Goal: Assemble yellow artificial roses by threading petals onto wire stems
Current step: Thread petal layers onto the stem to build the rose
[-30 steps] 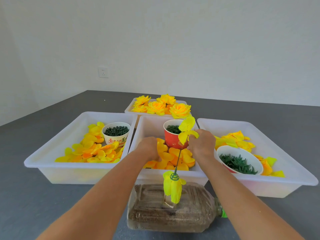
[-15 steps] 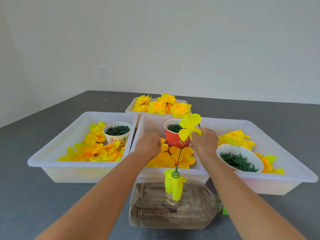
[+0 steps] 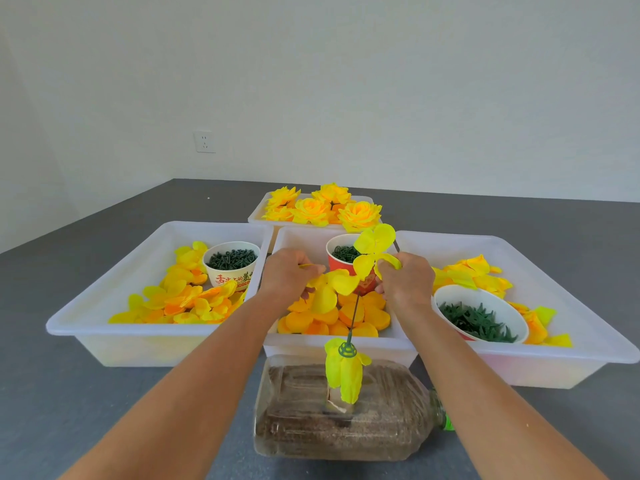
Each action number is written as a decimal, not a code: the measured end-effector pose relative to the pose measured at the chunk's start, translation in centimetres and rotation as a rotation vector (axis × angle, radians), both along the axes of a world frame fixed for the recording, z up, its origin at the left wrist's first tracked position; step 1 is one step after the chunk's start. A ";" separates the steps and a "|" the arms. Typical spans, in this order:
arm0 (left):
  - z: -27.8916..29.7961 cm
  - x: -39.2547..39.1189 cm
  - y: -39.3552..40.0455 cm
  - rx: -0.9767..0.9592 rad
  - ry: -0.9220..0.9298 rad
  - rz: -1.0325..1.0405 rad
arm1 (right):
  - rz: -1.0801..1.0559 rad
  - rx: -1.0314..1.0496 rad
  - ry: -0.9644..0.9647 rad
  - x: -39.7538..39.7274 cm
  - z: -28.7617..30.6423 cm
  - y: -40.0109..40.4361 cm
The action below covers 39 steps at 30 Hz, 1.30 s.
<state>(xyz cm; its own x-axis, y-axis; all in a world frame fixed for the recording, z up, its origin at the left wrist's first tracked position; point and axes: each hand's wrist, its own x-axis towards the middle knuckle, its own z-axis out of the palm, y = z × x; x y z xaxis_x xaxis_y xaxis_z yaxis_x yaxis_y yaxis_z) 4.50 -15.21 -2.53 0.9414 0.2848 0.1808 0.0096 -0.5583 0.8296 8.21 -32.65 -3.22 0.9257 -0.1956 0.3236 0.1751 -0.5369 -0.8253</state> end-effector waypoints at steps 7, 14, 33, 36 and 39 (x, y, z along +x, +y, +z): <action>-0.5 0.1 0.4 -0.119 -0.124 0.066 | 0.010 -0.014 -0.012 0.0 -0.1 -0.1; -0.4 -0.1 0.3 -0.191 -0.206 0.105 | 0.119 -0.184 0.024 -0.6 -0.2 0.2; -0.2 -0.2 0.2 -0.202 -0.172 0.185 | 0.347 -0.125 0.362 -1.7 0.7 0.4; -0.4 -0.4 -0.1 -0.120 -0.146 0.200 | 0.360 -0.159 0.363 -1.7 0.7 0.4; -0.6 -0.7 -0.3 -0.049 -0.135 0.204 | 0.388 -0.198 0.444 -1.6 0.6 0.4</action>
